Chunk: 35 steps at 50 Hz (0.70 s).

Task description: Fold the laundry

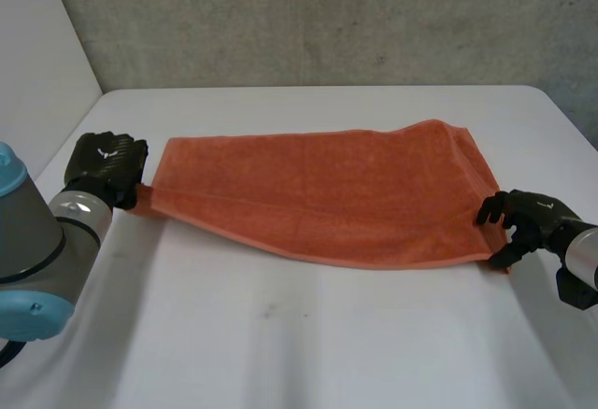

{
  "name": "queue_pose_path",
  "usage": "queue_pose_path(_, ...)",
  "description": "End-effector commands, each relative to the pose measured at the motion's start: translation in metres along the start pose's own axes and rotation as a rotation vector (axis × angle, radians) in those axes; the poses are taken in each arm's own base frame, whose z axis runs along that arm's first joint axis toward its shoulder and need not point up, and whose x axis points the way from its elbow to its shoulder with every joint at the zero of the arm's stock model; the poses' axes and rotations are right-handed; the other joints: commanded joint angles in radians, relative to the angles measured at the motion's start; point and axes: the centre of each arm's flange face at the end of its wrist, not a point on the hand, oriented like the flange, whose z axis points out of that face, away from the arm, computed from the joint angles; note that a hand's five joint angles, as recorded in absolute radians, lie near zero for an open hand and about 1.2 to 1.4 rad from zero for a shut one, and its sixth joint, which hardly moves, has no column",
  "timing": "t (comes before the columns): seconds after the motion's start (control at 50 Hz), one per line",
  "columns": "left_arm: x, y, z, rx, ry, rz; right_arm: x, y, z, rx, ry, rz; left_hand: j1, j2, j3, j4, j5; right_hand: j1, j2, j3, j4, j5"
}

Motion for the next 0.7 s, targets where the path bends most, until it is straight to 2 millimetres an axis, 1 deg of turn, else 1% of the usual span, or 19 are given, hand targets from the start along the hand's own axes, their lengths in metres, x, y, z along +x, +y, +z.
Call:
queue_pose_path(0.02,0.001,0.001,0.0,-0.004,0.002,0.0,0.001,0.006,0.01,0.017,0.006,-0.017,0.274,0.195,0.205,0.2,0.247,0.145,0.068,0.075,0.075,0.076)
queue_pose_path(0.08,0.0,0.001,0.0,-0.003,0.001,0.0,0.003,0.012,0.015,0.012,0.008,-0.03,0.274,0.195,0.205,0.2,0.247,0.18,0.103,0.11,0.11,0.111)
queue_pose_path(0.22,0.0,0.001,0.0,-0.003,0.001,0.0,0.006,0.011,0.02,0.018,0.013,-0.08,0.274,0.195,0.205,0.2,0.247,0.277,0.2,0.207,0.207,0.208)
queue_pose_path(0.24,0.0,0.001,0.0,-0.004,0.002,0.0,0.009,0.016,0.025,0.005,0.022,-0.082,0.274,0.195,0.205,0.2,0.247,0.399,0.322,0.33,0.329,0.33)
queue_pose_path(0.28,0.0,0.002,0.0,-0.004,0.002,0.001,0.011,0.017,0.028,0.0,0.031,-0.082,0.274,0.195,0.205,0.2,0.247,0.541,0.463,0.471,0.471,0.471)
queue_pose_path(0.32,0.0,0.002,0.0,-0.006,0.003,0.0,0.013,0.017,0.03,-0.002,0.041,-0.082,0.274,0.195,0.205,0.2,0.247,0.664,0.587,0.594,0.594,0.595)
queue_pose_path(0.36,0.0,0.001,0.0,-0.003,0.001,0.0,0.017,0.015,0.031,0.001,0.067,-0.083,0.274,0.195,0.205,0.2,0.247,0.883,0.805,0.813,0.812,0.813)
queue_pose_path(0.44,-0.001,0.001,0.0,-0.003,-0.003,0.0,0.021,0.01,0.03,0.016,0.094,-0.076,0.274,0.195,0.205,0.2,0.247,0.884,0.807,0.814,0.814,0.815)
queue_pose_path(0.46,-0.001,0.0,0.0,-0.003,-0.005,0.0,0.023,0.003,0.027,0.036,0.113,-0.089,0.274,0.195,0.205,0.2,0.247,0.884,0.807,0.814,0.814,0.815)
queue_pose_path(0.5,-0.001,0.001,0.0,-0.004,-0.005,0.0,0.024,-0.024,0.013,0.111,0.148,-0.129,0.274,0.195,0.205,0.2,0.247,0.884,0.807,0.814,0.814,0.815)
queue_pose_path(0.54,0.0,0.001,-0.001,-0.007,0.0,0.0,0.022,-0.037,0.006,0.15,0.154,-0.15,0.274,0.195,0.205,0.2,0.247,0.884,0.807,0.814,0.814,0.815)
queue_pose_path(0.56,0.0,0.0,-0.003,-0.011,0.002,0.002,0.02,-0.047,0.0,0.177,0.154,-0.163,0.274,0.195,0.205,0.2,0.247,0.884,0.807,0.814,0.814,0.815)
queue_pose_path(0.58,0.0,-0.001,-0.004,-0.013,0.004,0.003,0.02,-0.047,0.0,0.177,0.154,-0.163,0.274,0.195,0.205,0.2,0.247,0.884,0.807,0.814,0.814,0.815)
queue_pose_path(0.62,0.001,0.0,-0.006,-0.021,0.01,0.005,0.017,-0.058,-0.008,0.194,0.153,-0.176,0.274,0.195,0.205,0.2,0.247,0.884,0.807,0.814,0.814,0.815)
queue_pose_path(0.64,0.002,0.001,-0.013,-0.06,0.027,0.013,0.012,-0.062,-0.014,0.176,0.136,-0.19,0.274,0.195,0.205,0.2,0.247,0.884,0.807,0.814,0.814,0.815)
queue_pose_path(0.66,0.001,0.0,-0.016,-0.071,0.03,0.014,0.009,-0.064,-0.019,0.162,0.127,-0.205,0.274,0.195,0.205,0.2,0.247,0.884,0.807,0.814,0.814,0.815)
queue_pose_path(0.7,-0.001,-0.002,-0.024,-0.102,0.038,0.014,0.006,-0.069,-0.029,0.125,0.119,-0.245,0.274,0.195,0.205,0.2,0.247,0.884,0.807,0.814,0.814,0.815)
